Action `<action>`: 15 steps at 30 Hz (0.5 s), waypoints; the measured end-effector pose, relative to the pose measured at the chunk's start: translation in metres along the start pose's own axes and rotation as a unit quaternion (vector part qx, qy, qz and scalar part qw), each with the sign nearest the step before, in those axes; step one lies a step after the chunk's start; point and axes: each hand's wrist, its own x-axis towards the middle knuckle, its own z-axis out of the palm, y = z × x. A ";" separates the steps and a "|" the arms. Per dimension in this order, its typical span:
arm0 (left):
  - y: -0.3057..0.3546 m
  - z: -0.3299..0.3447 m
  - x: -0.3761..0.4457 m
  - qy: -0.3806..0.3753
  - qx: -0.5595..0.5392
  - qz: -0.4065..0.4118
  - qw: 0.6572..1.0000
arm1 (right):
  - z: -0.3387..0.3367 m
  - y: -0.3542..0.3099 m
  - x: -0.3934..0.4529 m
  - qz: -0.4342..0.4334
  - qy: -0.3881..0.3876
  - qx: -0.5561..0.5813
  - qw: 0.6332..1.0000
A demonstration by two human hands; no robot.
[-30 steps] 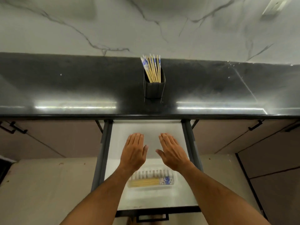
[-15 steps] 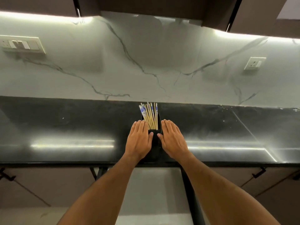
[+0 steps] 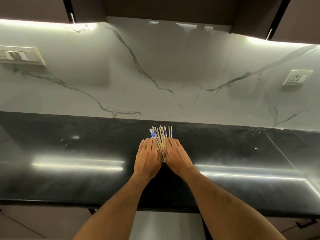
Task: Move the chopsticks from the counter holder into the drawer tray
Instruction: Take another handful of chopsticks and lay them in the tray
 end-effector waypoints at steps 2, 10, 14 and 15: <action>-0.007 0.010 0.004 0.002 -0.001 0.004 1.000 | 0.014 0.001 0.012 0.010 -0.006 0.028 1.000; -0.029 0.042 0.033 -0.002 -0.050 -0.040 0.998 | 0.057 0.000 0.046 0.036 -0.004 0.068 0.997; -0.037 0.054 0.043 -0.005 -0.088 -0.062 0.994 | 0.066 0.000 0.053 0.046 0.008 0.079 0.996; -0.039 0.057 0.046 -0.009 -0.108 -0.064 0.992 | 0.066 0.000 0.055 0.051 0.011 0.083 0.995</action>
